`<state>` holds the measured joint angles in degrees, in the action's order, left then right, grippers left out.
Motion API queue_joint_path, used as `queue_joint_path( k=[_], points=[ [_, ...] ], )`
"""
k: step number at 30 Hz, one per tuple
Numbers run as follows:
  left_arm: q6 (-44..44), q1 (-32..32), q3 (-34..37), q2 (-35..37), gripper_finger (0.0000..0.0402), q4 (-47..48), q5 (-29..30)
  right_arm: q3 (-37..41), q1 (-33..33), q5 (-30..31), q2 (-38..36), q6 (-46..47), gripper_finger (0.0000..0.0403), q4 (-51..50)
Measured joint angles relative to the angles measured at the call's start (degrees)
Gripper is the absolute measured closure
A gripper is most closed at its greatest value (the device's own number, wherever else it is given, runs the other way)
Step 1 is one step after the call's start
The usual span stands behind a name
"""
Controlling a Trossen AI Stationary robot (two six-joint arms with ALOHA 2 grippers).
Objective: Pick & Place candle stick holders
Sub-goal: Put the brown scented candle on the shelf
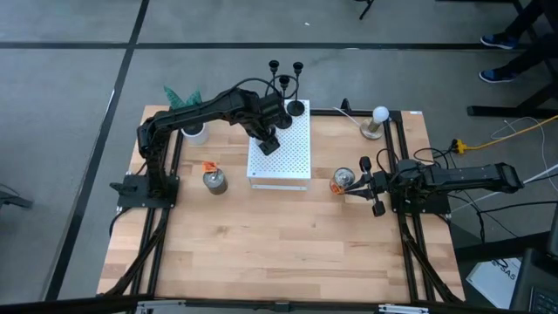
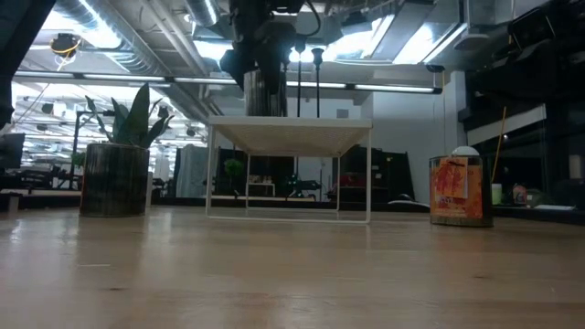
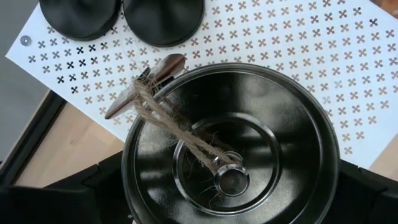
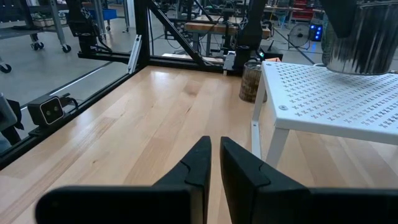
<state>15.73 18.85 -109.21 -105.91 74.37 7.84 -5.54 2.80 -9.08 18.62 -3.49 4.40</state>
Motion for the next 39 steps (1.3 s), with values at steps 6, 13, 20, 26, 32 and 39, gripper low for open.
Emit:
queue_joint_path(
  k=[6,13,20,26,32,39],
  points=[
    [1.3,0.0,0.0,0.0,0.0044,0.0,0.0,0.0,0.0,0.0,0.0,0.0,0.0363,0.0],
    [1.5,0.0,0.0,0.0,0.0043,-0.1,0.0,0.0,0.0,0.0,0.0,0.0,0.0363,0.0],
    [2.7,0.0,0.0,0.0,0.0025,-0.2,0.2,0.0,0.0,0.0,0.0,0.0,0.0363,0.0],
    [4.7,0.1,0.0,0.0,0.0006,-0.3,0.2,0.0,0.0,0.0,0.0,0.0,0.0363,0.0],
    [5.1,0.1,0.0,0.0,0.0002,-0.2,0.3,0.0,0.0,0.0,0.0,0.0,0.0363,0.0],
    [4.6,0.3,0.0,0.3,0.0002,0.0,1.4,0.0,0.0,0.0,0.0,0.0,0.0363,0.0]
  ],
)
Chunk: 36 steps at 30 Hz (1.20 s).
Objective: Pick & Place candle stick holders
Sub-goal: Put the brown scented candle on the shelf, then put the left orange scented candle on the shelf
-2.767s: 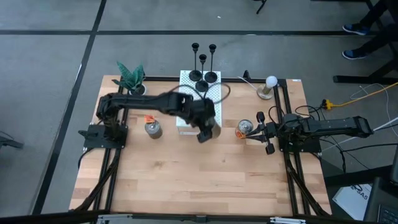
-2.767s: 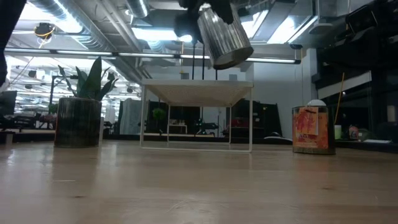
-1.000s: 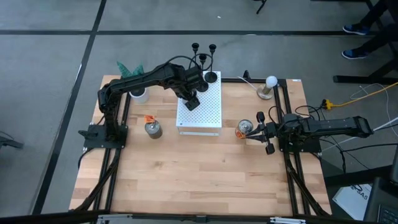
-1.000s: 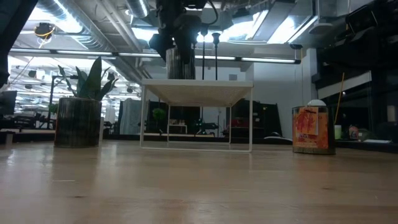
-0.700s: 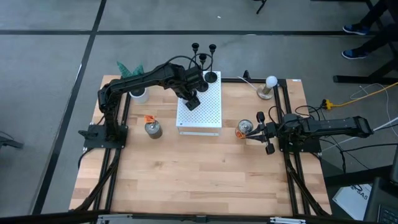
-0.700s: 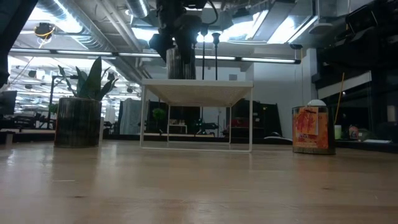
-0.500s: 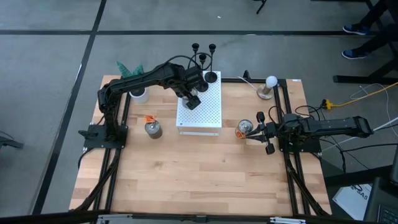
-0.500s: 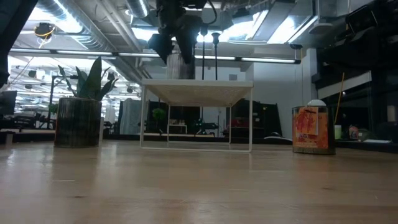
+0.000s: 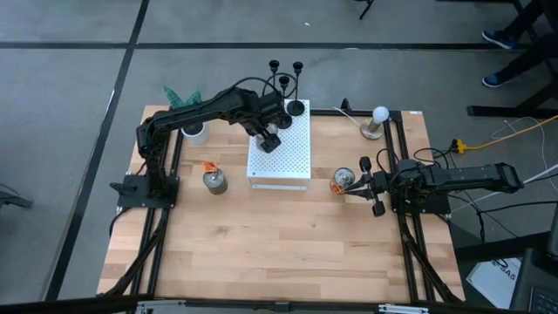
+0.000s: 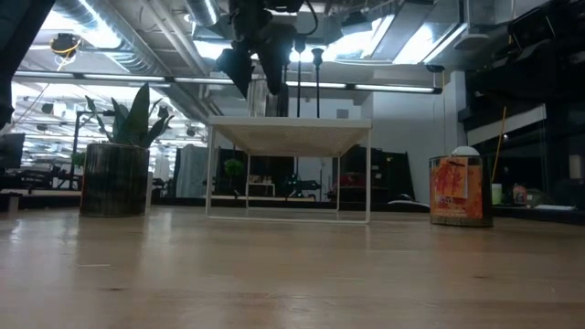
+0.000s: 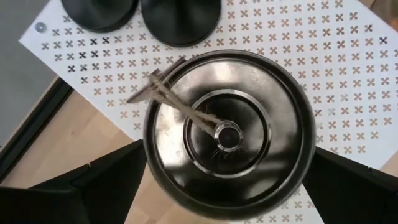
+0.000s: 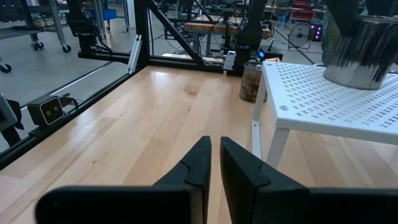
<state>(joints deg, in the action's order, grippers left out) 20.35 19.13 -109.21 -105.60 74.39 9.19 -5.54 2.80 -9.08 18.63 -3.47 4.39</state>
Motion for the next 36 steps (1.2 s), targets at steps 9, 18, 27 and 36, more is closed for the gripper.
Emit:
queue_joint_path(
  k=[9,18,27,36],
  points=[
    [0.4,0.5,0.0,3.8,0.0002,1.0,0.2,0.0,0.0,0.0,0.0,0.0,0.0363,0.0],
    [-1.4,0.0,0.0,7.1,0.0002,5.5,-0.1,0.0,0.0,0.0,0.0,0.0,0.0363,0.0],
    [-2.8,-1.6,0.0,9.8,0.0002,13.0,-0.1,0.0,0.0,0.0,0.0,0.0,0.0363,0.0],
    [-5.1,-6.3,1.5,12.8,0.0002,15.7,-3.0,0.0,0.0,0.0,0.0,0.0,0.0363,0.0]
  ],
)
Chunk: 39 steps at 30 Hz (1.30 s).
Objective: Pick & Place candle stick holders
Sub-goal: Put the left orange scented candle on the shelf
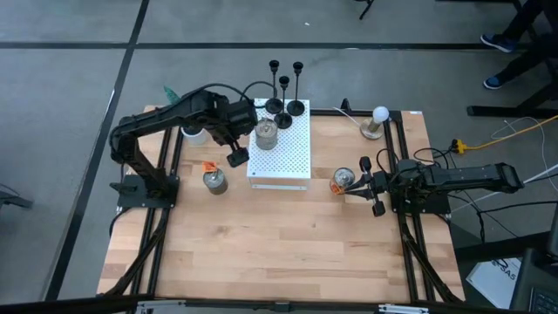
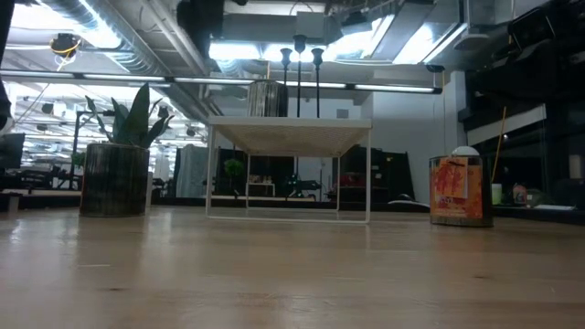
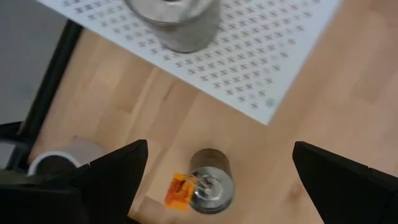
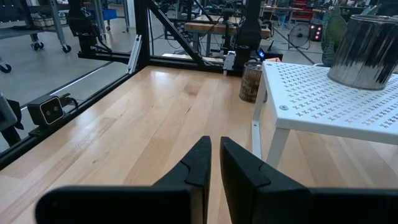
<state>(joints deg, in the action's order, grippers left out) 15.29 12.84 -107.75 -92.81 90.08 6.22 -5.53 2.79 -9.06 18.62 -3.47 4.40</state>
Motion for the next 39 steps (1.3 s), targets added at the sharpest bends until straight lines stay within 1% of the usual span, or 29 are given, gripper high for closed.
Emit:
queue_joint_path(
  k=[6,13,20,28,31,36,39],
  points=[
    [2.2,-2.5,5.5,3.6,0.0002,0.0,0.1,0.0,0.0,0.0,0.0,0.0,0.0363,0.0],
    [6.7,-4.8,17.3,7.1,0.0002,-0.3,0.1,0.0,0.0,0.0,0.0,0.0,0.0363,0.0],
    [12.9,-7.3,27.2,9.3,0.0002,-5.6,-0.3,0.0,0.0,0.0,0.0,0.0,0.0363,0.0],
    [20.8,-9.9,33.9,12.1,0.0002,-9.5,-0.1,0.0,0.0,0.0,0.0,0.0,0.0363,0.0],
    [27.0,-10.4,35.9,13.2,0.0002,-11.1,0.3,0.0,0.0,0.0,0.0,0.0,0.0363,0.0],
    [43.4,-11.1,37.9,13.9,0.0002,-10.7,-0.3,0.0,0.0,0.0,0.0,0.0,0.0363,0.0],
    [49.5,-12.6,38.8,13.9,0.0002,-10.7,-0.1,0.0,0.0,0.0,0.0,0.0,0.0363,0.0]
  ],
)
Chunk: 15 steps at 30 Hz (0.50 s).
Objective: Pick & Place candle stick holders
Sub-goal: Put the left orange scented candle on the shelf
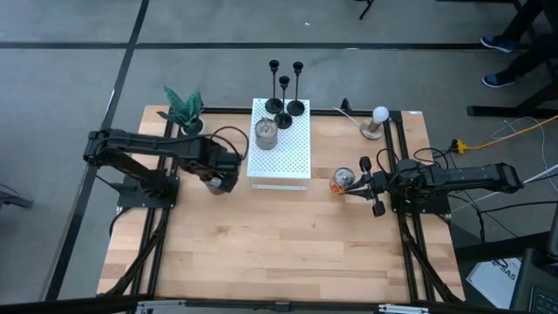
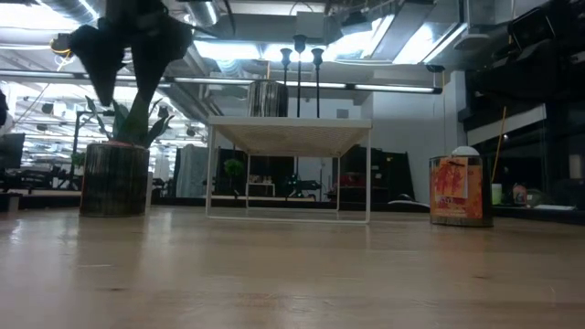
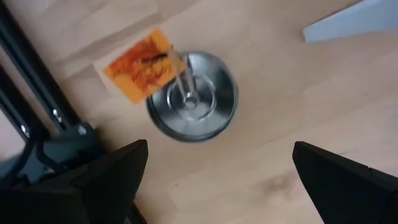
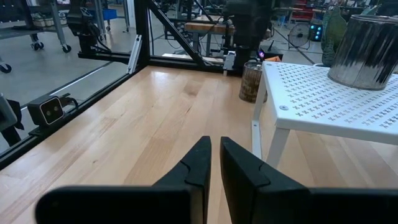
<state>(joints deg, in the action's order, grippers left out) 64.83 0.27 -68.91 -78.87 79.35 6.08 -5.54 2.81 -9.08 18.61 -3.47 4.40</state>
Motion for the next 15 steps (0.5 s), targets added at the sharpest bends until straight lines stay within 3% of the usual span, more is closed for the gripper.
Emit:
queue_joint_path(
  k=[7,15],
  points=[
    [11.5,-2.4,1.9,0.0,0.0002,-0.2,3.7,0.0,0.0,0.0,0.0,0.0,0.0363,0.0],
    [22.9,-2.3,7.4,0.0,0.0002,-1.9,1.7,0.0,0.0,0.0,0.0,0.0,0.0363,0.0]
  ],
)
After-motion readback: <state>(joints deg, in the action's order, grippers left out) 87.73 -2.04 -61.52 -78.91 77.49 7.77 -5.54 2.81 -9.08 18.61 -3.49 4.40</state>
